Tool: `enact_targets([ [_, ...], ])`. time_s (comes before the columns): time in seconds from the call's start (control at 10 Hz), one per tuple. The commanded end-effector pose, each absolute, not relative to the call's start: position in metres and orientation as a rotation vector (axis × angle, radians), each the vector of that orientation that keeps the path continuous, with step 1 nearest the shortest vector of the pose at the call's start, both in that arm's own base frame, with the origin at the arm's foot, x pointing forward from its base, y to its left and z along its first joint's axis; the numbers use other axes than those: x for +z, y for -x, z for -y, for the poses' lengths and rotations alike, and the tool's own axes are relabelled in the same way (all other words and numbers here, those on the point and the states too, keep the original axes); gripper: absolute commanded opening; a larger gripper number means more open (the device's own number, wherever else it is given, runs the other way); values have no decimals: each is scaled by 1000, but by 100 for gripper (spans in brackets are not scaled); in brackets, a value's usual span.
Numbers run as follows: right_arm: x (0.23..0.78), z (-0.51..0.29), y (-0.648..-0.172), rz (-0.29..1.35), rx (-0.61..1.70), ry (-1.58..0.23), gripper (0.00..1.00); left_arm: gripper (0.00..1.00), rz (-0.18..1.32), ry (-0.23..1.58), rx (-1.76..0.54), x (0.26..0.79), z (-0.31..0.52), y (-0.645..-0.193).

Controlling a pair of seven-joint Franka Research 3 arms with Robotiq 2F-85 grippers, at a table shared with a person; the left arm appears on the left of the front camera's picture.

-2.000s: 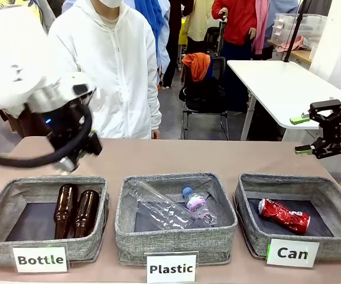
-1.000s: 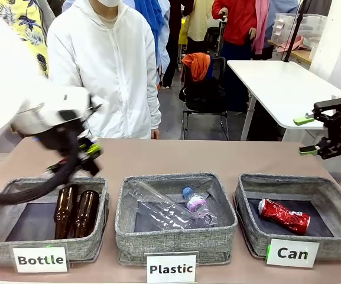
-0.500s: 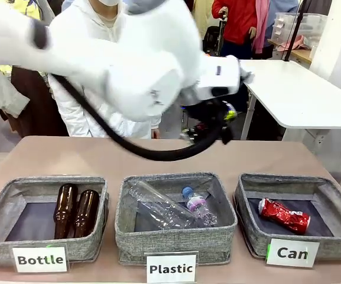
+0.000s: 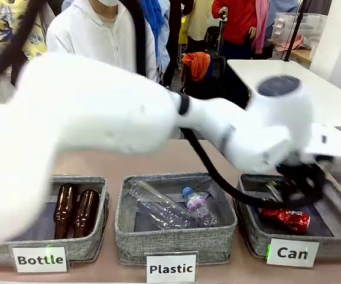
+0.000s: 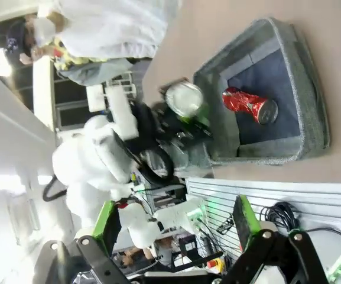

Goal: Sort the can waste into the basket.
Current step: Pick up the can waste from the table and place it in the right Fabric basket.

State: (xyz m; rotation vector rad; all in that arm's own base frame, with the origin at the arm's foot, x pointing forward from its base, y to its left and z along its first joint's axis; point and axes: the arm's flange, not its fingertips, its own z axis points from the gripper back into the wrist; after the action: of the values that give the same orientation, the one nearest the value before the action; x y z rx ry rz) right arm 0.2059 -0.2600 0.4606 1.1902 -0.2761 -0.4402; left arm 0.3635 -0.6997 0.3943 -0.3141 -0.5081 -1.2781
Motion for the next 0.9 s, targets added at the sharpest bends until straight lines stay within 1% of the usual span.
enact_targets([
  [0.0, 467, 255, -212, 244, -425, -1155, 100, 0, 574, 241, -1294, 410, 736, -375],
  [0.3, 467, 255, -212, 244, -425, -1155, 100, 0, 546, 215, -1315, 407, 740, -372],
  [0.6, 467, 255, -212, 244, -425, -1155, 100, 0, 546, 230, -1310, 407, 736, -377],
  [0.7, 467, 255, -212, 244, -425, -1155, 100, 48, 532, 227, -1311, 408, 733, -380],
  [0.8, 467, 255, -212, 244, -425, -1155, 100, 57, 540, 235, -1311, 409, 730, -382],
])
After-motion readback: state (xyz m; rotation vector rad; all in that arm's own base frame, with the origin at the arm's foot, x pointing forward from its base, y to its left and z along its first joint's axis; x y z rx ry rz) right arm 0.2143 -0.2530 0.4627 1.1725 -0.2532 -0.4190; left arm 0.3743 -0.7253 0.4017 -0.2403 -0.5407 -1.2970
